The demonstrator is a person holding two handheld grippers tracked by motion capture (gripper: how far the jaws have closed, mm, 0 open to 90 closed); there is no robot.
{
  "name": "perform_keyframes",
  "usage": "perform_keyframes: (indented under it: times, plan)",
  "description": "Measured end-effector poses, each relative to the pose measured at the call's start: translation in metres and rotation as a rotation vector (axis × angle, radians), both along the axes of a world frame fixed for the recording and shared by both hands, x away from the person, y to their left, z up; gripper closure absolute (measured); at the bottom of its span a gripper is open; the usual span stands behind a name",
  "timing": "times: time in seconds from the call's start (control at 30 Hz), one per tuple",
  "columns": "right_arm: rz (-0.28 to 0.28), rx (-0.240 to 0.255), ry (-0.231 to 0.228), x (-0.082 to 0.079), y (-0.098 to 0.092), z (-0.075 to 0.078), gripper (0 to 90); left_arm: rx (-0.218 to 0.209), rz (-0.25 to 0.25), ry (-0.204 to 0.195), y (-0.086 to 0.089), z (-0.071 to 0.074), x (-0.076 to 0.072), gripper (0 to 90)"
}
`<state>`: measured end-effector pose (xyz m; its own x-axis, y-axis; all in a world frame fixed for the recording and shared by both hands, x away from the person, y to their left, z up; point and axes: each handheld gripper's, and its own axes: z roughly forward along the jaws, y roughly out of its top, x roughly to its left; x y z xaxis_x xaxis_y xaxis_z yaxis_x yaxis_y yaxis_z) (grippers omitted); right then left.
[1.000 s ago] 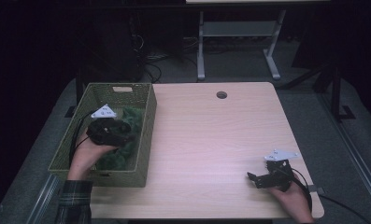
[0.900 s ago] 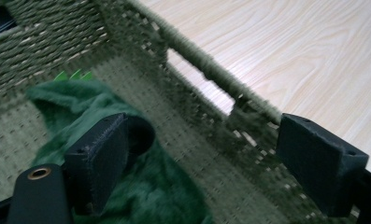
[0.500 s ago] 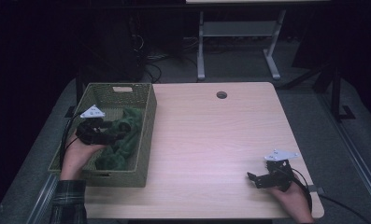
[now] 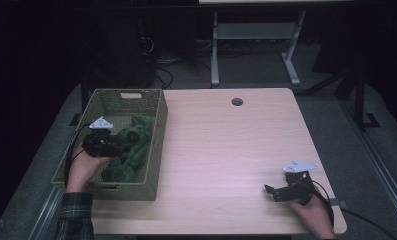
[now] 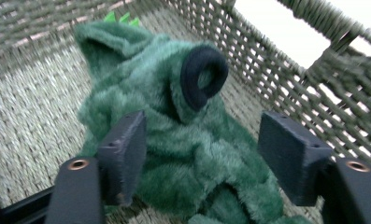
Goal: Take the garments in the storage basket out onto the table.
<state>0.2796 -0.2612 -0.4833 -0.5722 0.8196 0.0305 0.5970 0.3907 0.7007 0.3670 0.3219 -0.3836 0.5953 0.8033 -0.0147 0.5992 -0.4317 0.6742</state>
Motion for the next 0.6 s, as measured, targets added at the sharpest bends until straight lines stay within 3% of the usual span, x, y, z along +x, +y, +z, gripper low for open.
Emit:
perform_keyframes:
  times: [0.23, 0.6]
  plan:
    - [0.000, 0.000, 0.000, 0.000, 0.000, 0.000, 0.6, 0.035, 0.012, 0.057, -0.001, -0.012, 0.005, 34.9]
    - [0.000, 0.000, 0.000, 0.000, 0.000, 0.000, 0.6, 0.018, 0.018, 0.155, -0.001, -0.022, 0.011, 40.8]
